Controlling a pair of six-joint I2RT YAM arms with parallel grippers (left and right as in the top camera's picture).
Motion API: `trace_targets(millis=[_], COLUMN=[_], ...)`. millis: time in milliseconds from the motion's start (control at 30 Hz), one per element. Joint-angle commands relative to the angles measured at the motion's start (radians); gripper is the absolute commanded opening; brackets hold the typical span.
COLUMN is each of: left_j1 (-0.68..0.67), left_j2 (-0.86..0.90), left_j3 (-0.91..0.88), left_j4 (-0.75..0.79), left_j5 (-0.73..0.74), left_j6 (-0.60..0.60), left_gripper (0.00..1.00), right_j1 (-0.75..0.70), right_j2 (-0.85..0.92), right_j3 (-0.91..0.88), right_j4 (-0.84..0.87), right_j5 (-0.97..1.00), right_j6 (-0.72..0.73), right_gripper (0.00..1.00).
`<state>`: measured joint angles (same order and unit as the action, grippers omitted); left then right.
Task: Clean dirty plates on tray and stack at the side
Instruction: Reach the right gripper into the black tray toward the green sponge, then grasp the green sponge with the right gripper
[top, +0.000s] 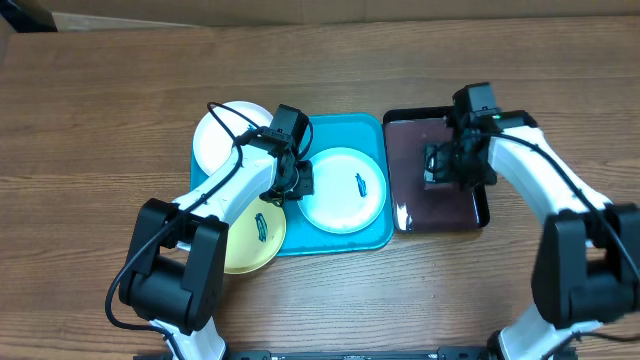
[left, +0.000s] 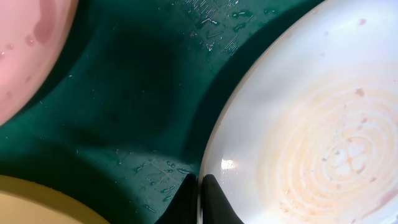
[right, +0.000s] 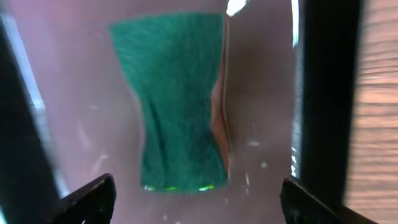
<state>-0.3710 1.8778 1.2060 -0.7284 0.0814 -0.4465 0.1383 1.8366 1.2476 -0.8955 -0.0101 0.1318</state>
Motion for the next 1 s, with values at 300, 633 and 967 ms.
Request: trace_targets(millis=[300, 633, 967], left_j1=[0.004, 0.004, 0.004], left_j2=[0.015, 0.015, 0.015], left_j3=[0.019, 0.019, 0.019], left_j4=[0.002, 0.0, 0.0], left_j5=[-0.004, -0.004, -0.004], left_j6=[-0.003, -0.003, -0.003], left_gripper=[0.06, 0.07, 0.06], right_j1=[0.042, 0.072, 0.072], right_j2=[0.045, 0.045, 0.045], right_j3=[0.023, -0.015, -0.083], right_j4=[0.072, 0.092, 0.137], right_j5=[0.017, 0.017, 0.017], right_j6=[0.01, 0.01, 0.011], right_gripper=[0.7, 0.66, 0.36])
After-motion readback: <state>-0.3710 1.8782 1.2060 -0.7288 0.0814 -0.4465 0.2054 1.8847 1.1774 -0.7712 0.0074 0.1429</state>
